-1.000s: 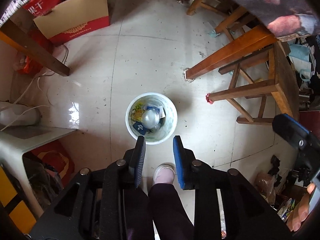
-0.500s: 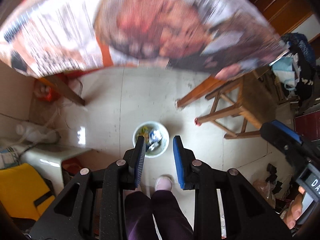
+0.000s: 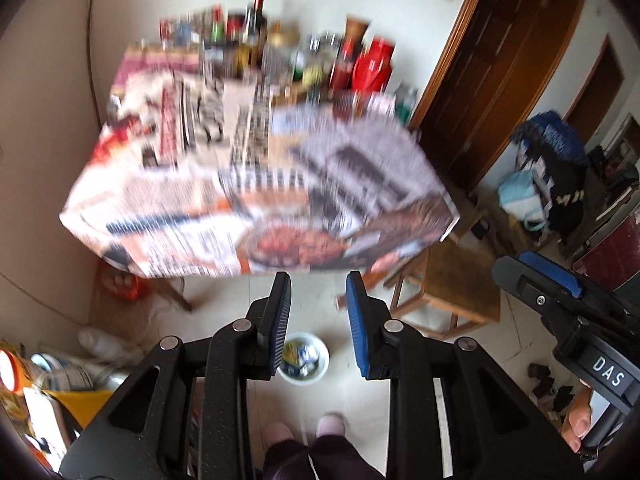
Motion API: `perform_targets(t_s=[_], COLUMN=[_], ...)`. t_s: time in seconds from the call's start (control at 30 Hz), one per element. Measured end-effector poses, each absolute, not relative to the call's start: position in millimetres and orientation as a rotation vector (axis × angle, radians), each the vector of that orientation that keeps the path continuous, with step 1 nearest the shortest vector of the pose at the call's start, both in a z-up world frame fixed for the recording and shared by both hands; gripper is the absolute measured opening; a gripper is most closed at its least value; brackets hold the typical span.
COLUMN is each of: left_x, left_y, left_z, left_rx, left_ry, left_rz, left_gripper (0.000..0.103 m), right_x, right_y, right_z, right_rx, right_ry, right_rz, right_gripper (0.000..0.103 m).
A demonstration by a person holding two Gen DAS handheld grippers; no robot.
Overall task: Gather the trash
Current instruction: 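Raise both tools back up toward the table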
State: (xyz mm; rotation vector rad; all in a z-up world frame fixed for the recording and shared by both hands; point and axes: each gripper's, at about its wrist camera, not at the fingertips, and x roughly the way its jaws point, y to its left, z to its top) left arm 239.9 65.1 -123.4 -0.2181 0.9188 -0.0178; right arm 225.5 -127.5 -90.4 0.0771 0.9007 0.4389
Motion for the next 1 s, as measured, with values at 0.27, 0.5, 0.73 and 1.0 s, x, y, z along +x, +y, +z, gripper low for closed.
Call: perform_targets(t_s=[0.27, 0.5, 0.73, 1.0], left_x=[207, 202, 233, 308], left_y=[88, 96, 105, 98], left_z=[-48, -22, -18, -25], left_rx=[-0.174, -0.147, -0.158, -0.152], left_ry=[0.735, 0.654, 0.641, 0.644], left_rz=[-0.06, -0.061, -0.036, 0.022], left_gripper=[0.032, 0.054, 0.07, 0.07], right_x=[196, 190, 225, 295], right_y=[-120, -115, -116, -126], right_z=[-24, 0, -1, -9], right_rx=[0.112, 0.104, 0.125, 0.121], right_ry=[0.705, 0.597, 0.59, 0.594], right_rz=[0.422, 0.392, 0.388, 0.418], right_gripper=[0.055, 0.068, 0.07, 0.07])
